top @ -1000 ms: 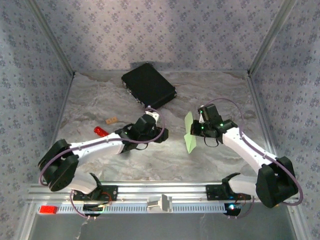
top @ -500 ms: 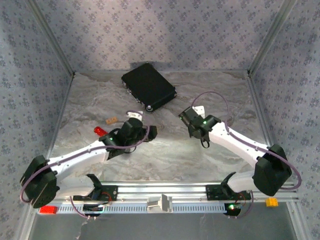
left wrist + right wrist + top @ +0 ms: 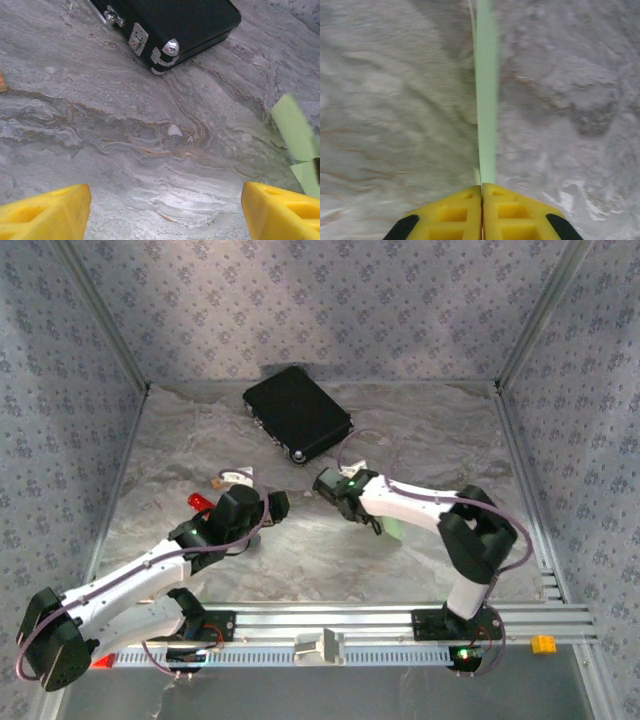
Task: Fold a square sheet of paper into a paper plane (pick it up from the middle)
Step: Turn over the paper at the center of the table, then third fold the triangle at the center of the table.
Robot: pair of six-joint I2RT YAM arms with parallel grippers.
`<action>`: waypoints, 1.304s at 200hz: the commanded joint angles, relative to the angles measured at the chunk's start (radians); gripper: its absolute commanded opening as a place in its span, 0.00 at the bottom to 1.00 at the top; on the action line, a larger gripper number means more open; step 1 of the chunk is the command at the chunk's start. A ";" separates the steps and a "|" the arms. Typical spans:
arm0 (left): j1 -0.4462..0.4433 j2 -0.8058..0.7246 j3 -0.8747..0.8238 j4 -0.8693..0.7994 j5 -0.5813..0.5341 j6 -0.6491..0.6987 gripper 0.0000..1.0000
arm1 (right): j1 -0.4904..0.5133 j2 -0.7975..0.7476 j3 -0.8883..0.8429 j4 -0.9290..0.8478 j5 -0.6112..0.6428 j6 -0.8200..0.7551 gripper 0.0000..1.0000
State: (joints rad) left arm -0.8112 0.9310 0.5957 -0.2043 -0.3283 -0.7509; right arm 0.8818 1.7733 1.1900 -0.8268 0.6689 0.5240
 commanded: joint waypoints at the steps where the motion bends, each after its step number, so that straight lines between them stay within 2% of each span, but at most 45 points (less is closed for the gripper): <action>1: 0.008 -0.026 -0.009 -0.025 -0.034 -0.019 0.79 | 0.035 0.046 0.056 0.025 -0.135 0.025 0.11; 17: 0.010 -0.026 -0.001 -0.046 -0.045 -0.020 0.79 | 0.039 0.029 0.032 0.133 -0.273 0.027 0.13; 41: 0.012 -0.026 0.000 -0.046 -0.033 -0.006 0.80 | 0.016 -0.029 -0.047 0.321 -0.496 0.036 0.25; 65: 0.014 0.007 0.005 -0.007 0.048 0.029 0.80 | -0.062 -0.104 -0.140 0.480 -0.772 -0.004 0.31; 79: 0.014 0.051 0.025 -0.002 0.096 0.037 0.79 | -0.128 -0.184 -0.233 0.587 -0.873 0.025 0.41; 98: 0.016 0.132 0.056 0.027 0.170 0.038 0.74 | -0.246 -0.295 -0.359 0.683 -0.993 0.068 0.40; 118: 0.017 0.232 0.091 0.076 0.253 0.033 0.66 | -0.382 -0.380 -0.465 0.728 -1.108 0.066 0.31; 154: 0.016 0.426 0.162 0.174 0.435 -0.004 0.53 | -0.581 -0.406 -0.615 0.863 -1.353 0.109 0.19; 170: 0.015 0.506 0.194 0.205 0.519 -0.030 0.49 | -0.617 -0.362 -0.638 0.904 -1.411 0.134 0.14; 194: 0.006 0.585 0.225 0.239 0.577 -0.065 0.48 | -0.622 -0.282 -0.624 0.915 -1.440 0.143 0.09; 261: 0.004 0.665 0.268 0.239 0.615 -0.079 0.47 | -0.644 -0.121 -0.634 0.895 -1.403 0.149 0.05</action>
State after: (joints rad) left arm -0.8005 1.5723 0.8265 0.0071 0.2420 -0.8143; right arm 0.2508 1.6115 0.5648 0.0643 -0.7277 0.6479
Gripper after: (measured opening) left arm 0.473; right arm 0.056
